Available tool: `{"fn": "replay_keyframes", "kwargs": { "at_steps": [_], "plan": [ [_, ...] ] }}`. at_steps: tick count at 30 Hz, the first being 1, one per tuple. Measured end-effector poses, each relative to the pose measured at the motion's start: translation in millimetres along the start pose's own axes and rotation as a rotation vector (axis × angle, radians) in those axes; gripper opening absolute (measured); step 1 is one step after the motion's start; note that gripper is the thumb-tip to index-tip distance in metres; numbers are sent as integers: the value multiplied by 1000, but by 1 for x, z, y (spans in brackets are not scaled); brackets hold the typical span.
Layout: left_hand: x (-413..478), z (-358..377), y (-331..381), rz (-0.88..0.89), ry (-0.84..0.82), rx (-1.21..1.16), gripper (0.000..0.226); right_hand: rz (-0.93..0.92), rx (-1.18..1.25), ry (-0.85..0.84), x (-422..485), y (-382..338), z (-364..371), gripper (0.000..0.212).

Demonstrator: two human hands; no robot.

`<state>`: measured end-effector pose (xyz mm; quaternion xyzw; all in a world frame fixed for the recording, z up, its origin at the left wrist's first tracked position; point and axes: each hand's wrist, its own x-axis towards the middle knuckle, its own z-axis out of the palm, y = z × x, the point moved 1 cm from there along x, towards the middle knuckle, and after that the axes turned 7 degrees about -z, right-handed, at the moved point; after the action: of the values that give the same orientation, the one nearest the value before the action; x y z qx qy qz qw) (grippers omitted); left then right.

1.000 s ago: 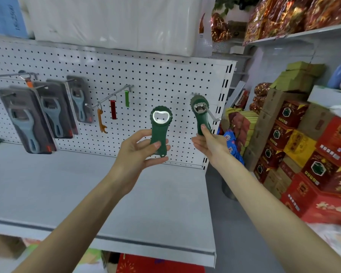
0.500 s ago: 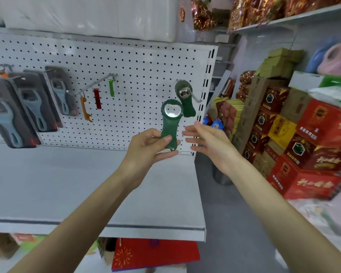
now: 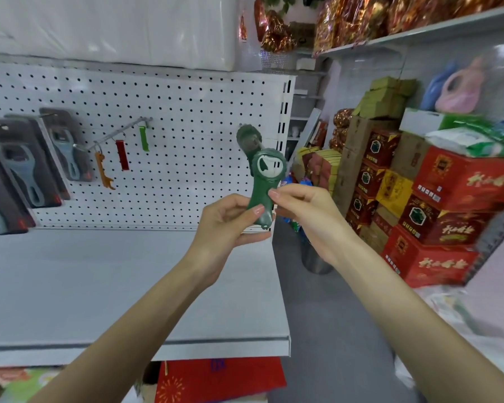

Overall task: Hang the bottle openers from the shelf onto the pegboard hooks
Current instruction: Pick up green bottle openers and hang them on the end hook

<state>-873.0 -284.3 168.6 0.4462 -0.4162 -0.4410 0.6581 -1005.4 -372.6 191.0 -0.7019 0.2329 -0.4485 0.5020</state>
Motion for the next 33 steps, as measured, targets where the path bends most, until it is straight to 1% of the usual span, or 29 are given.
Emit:
{"fn": "replay_keyframes", "kwargs": {
  "at_steps": [7,12,15,17,19,21,24,27,30,33],
  "plan": [
    [12,-1,1,-25,39,212,12,-22,-84,4,13,-5,-3,17],
    [19,-5,-2,-34,65,319,15,-10,-78,28,22,-7,-2,15],
    [27,-12,4,7,172,299,16,45,-53,30,27,-9,-3,15],
    [34,-17,13,47,233,262,17,71,-36,-19,28,-9,-3,15],
    [42,-19,24,86,259,253,17,66,-54,-84,30,-7,-2,15],
    [51,-20,32,102,264,260,16,53,-95,-119,33,-4,-2,14],
    [63,-21,39,91,253,254,12,48,-117,-109,39,0,-3,15],
    [72,-22,39,86,226,251,11,103,-51,-77,46,6,-7,14],
    [77,-23,39,102,211,247,11,170,27,-64,52,14,-10,19],
    [84,-24,38,120,215,294,13,214,63,-34,60,21,-12,20]
  ]
}}
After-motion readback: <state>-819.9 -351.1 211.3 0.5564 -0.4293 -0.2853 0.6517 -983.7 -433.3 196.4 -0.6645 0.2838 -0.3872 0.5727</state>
